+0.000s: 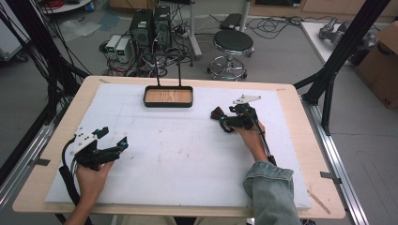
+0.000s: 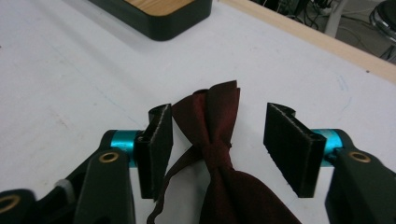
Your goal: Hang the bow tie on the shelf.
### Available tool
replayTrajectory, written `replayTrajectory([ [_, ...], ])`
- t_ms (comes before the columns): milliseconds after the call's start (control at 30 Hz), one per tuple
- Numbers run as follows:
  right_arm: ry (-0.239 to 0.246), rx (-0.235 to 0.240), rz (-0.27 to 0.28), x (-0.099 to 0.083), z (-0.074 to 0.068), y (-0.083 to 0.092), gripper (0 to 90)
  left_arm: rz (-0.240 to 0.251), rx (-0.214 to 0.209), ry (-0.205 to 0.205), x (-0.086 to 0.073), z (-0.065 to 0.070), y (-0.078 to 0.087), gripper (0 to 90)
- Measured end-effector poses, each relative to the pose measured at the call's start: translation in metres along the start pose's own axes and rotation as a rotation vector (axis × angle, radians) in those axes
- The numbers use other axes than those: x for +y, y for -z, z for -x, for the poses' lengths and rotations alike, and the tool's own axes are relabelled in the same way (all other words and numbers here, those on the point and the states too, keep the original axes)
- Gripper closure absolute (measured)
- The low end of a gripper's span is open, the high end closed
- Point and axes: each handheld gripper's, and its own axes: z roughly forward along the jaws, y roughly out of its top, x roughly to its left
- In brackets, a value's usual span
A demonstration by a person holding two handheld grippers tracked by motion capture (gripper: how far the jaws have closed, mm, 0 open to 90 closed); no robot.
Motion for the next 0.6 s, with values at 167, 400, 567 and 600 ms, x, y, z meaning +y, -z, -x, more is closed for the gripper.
replayTrajectory([
  [167,0.03,-0.003,-0.045,-0.004,-0.001,-0.009,51.5,-0.005,0.0,-0.002,0.0,0.0,0.0,16.7],
  [400,0.051,-0.001,-0.087,-0.009,0.0,-0.016,57.1,-0.007,0.004,-0.001,-0.001,0.0,0.0,16.7],
  [567,0.072,-0.009,-0.101,-0.009,-0.002,-0.017,72.3,-0.011,0.005,-0.007,-0.001,-0.001,0.001,16.7],
  [600,0.08,-0.012,-0.103,-0.008,-0.002,-0.017,73.7,-0.01,0.007,-0.007,-0.001,-0.001,0.001,16.7],
])
